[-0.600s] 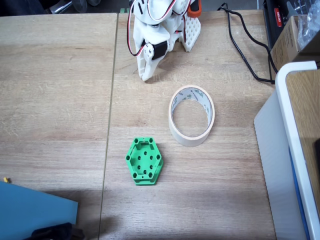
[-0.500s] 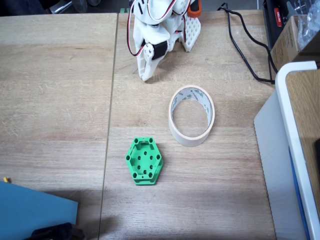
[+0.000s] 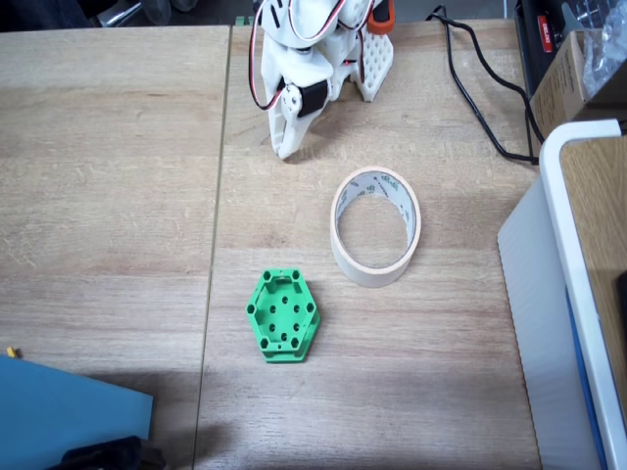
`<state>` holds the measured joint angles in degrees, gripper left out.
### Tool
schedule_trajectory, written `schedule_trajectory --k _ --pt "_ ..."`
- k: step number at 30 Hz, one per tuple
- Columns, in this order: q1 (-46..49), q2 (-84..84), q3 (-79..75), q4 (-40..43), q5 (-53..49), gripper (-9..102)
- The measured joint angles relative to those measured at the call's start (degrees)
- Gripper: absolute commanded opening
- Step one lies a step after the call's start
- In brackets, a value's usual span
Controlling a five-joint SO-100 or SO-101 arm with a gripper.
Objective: Grasp a component and put it in the bin.
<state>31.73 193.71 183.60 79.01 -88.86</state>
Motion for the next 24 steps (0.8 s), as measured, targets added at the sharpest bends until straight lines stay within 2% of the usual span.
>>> schedule_trajectory --k 15,24 --pt "0.00 0.00 -0.09 -0.09 0.00 0" --pt "0.00 0.00 -10.46 0.79 0.00 0"
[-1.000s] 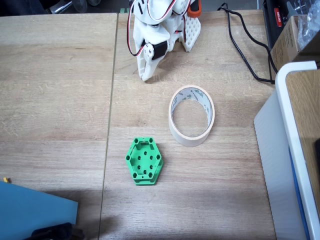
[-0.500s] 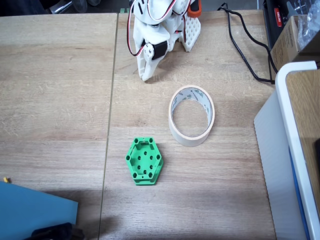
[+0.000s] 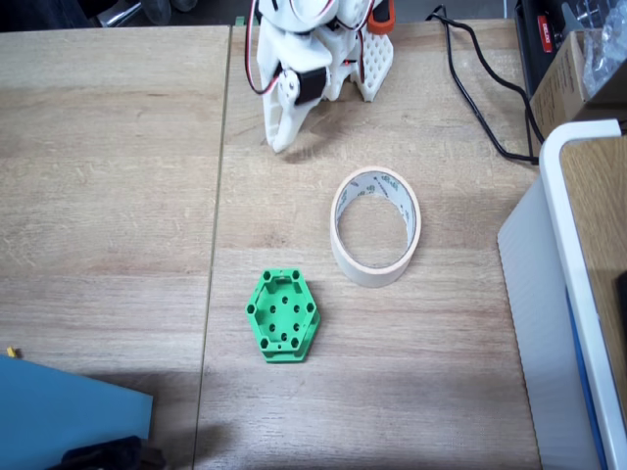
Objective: Grasp a component and put it in the bin.
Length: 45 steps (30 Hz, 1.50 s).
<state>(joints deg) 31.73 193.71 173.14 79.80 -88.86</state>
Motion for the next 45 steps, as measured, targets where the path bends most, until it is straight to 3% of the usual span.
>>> schedule_trajectory --k 11,26,45 --pt "0.09 -4.66 -19.34 0.09 0.00 0" --pt "-13.80 -41.31 -44.30 0.09 0.00 0" --pt "-16.08 -72.33 -65.04 0.09 0.00 16"
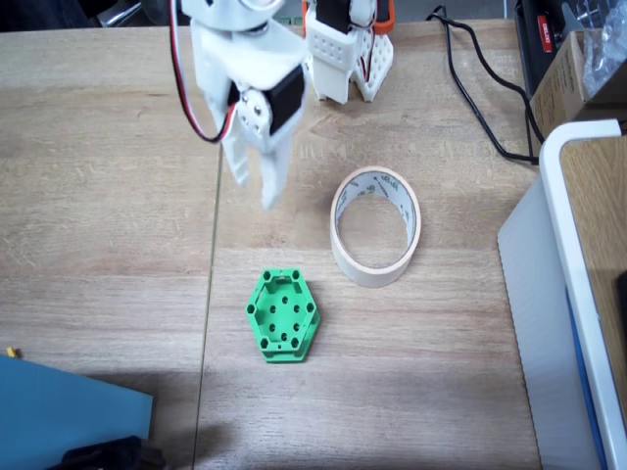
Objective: Grasp a component and put it in the bin.
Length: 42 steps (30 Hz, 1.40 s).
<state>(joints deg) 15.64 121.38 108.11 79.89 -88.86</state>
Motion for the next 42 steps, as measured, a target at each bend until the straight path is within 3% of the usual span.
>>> schedule_trajectory --k 17,23,42 --pt "-2.64 -20.92 -14.24 0.00 0.00 16" --pt "-7.29 -22.50 -18.19 0.00 0.00 16" --pt "-8.35 -29.27 -18.46 0.00 0.00 16"
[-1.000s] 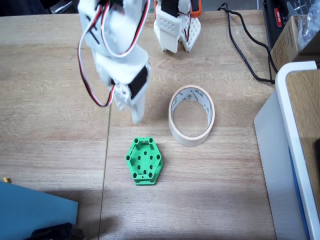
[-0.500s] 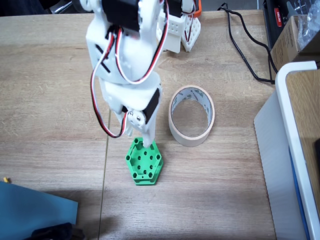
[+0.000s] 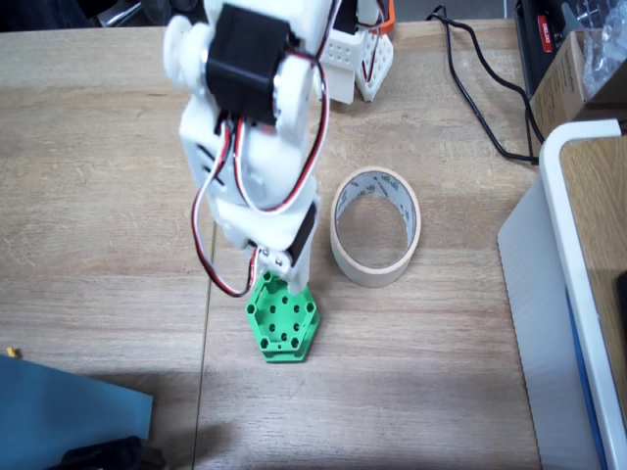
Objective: Grasp a component and put it in the bin.
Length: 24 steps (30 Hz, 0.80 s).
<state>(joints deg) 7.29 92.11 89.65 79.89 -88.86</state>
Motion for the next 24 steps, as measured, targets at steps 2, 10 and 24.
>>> schedule_trajectory --k 2,10,24 --pt "-0.09 0.00 0.00 0.00 0.00 16" --pt "0.88 0.00 0.00 0.00 0.00 16" --pt "8.44 0.00 -0.26 0.00 0.00 16"
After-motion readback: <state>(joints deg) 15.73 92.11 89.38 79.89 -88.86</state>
